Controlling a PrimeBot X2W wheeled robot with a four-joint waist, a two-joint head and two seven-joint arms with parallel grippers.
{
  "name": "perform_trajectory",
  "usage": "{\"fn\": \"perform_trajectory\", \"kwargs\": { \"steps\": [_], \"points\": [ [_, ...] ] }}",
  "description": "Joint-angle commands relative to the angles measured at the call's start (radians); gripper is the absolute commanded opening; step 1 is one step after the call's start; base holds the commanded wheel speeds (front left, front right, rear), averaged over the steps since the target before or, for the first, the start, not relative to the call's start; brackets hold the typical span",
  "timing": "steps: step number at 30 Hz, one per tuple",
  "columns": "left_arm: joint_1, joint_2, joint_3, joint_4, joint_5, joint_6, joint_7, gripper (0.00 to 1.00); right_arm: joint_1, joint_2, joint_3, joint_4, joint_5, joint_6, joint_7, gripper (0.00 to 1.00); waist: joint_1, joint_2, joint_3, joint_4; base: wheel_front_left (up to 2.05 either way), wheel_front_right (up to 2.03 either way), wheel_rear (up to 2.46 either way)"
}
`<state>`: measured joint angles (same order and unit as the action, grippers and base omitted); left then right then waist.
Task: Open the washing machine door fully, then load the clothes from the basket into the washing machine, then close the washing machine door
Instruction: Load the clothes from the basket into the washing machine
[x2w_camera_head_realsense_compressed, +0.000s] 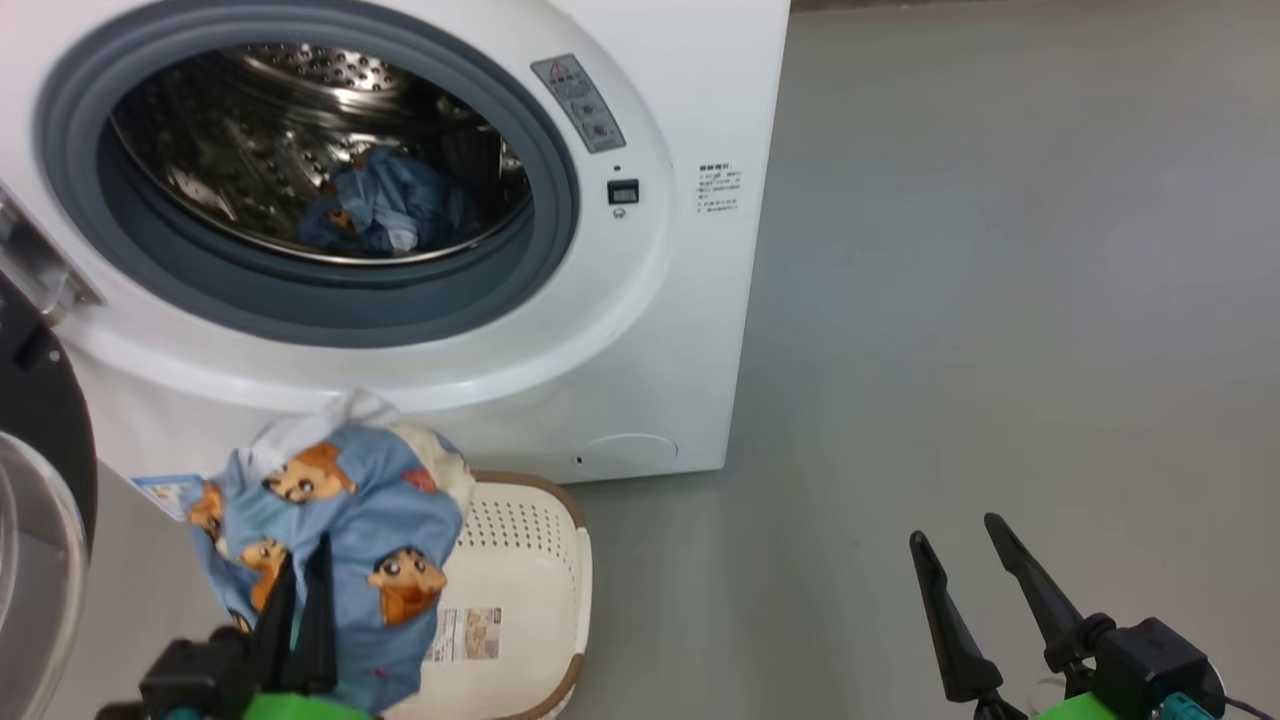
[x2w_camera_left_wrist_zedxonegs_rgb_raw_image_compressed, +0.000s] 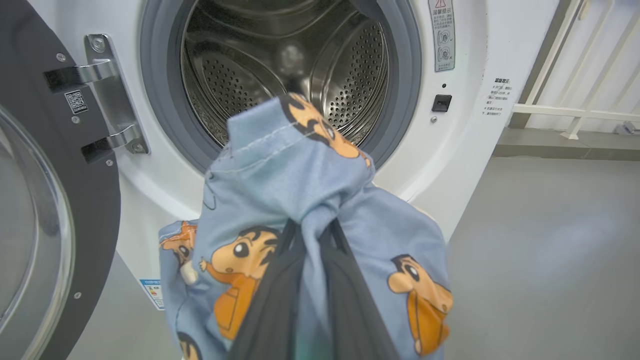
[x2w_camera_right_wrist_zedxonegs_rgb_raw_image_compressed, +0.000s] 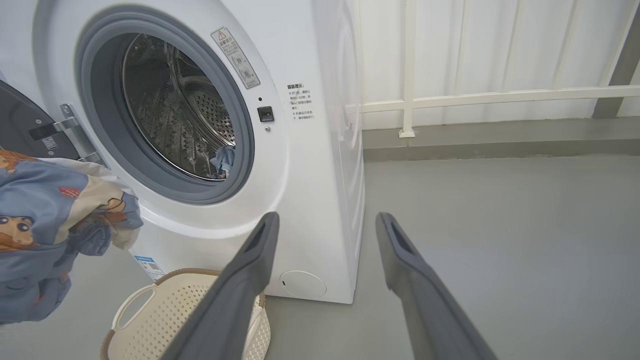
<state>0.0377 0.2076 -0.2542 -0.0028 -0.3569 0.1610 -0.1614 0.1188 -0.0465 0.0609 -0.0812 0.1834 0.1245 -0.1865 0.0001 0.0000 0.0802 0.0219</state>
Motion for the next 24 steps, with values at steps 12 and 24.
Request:
{"fn": "perform_trajectory", "kwargs": {
  "steps": [12, 24],
  "points": [
    [-0.294, -0.032, 0.072, 0.193, -0.086, -0.066, -0.039, 0.00, -0.126, -0.020, 0.043, -0.047, 0.019, 0.006, -0.029, 1.00, -0.0001, 0.0000, 0.181, -0.038, 0.00, 0.00, 0.00],
    [-0.604, 0.011, 0.151, 0.410, -0.163, -0.118, -0.021, 0.00, -0.241, -0.035, 0.065, -0.030, 0.056, 0.006, -0.061, 1.00, -0.0001, 0.0000, 0.352, -0.107, 0.00, 0.00, 0.00]
  ]
}}
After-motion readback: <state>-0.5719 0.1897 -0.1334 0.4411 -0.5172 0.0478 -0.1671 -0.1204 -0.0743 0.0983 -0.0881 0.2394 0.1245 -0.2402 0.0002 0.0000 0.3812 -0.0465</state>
